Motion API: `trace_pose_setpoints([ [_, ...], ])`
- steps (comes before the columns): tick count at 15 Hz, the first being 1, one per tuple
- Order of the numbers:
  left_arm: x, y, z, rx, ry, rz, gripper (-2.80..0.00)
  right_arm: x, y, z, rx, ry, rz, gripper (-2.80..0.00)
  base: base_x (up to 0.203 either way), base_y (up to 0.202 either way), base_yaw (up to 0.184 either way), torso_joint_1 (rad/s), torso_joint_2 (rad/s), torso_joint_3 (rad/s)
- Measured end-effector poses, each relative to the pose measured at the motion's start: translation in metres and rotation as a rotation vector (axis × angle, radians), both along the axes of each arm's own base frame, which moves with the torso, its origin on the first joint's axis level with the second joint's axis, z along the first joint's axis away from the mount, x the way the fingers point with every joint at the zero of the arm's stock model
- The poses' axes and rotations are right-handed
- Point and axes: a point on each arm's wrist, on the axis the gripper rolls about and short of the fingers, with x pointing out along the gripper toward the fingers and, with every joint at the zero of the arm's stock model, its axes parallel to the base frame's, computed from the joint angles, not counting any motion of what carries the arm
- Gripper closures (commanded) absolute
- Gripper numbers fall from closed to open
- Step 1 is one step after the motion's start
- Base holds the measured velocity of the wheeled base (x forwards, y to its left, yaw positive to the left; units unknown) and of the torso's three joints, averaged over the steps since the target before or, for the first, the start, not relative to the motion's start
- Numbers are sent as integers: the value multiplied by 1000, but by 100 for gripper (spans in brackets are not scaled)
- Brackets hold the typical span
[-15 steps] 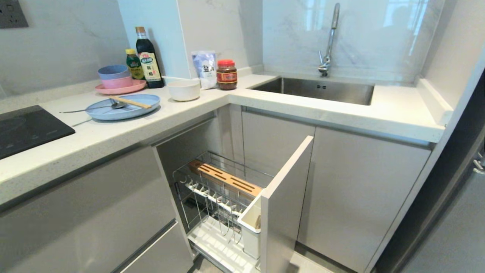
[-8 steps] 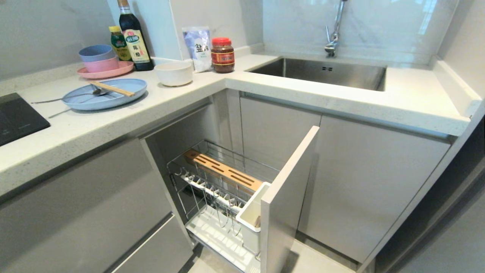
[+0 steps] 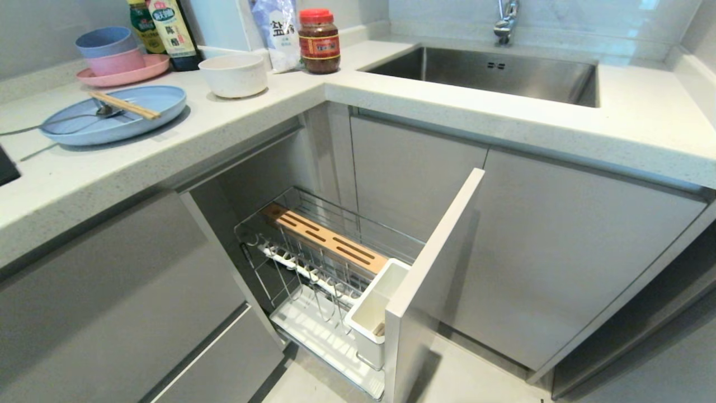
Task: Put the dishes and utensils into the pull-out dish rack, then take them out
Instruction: Pick up the chopsticks and place it in the cupboard
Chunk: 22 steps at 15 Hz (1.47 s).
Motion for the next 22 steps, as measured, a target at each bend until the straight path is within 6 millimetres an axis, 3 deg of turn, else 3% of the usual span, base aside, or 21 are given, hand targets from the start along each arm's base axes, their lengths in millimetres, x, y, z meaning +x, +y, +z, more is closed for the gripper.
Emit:
trace_pose_setpoints([
  [16, 0, 0, 0, 0, 0, 0, 0, 0, 0, 0, -1, 0, 0, 0, 0, 0, 0, 4, 2, -195],
  [22, 0, 0, 0, -3, 1, 2, 0, 0, 0, 0, 0, 0, 0, 0, 0, 0, 0, 0, 2, -35],
])
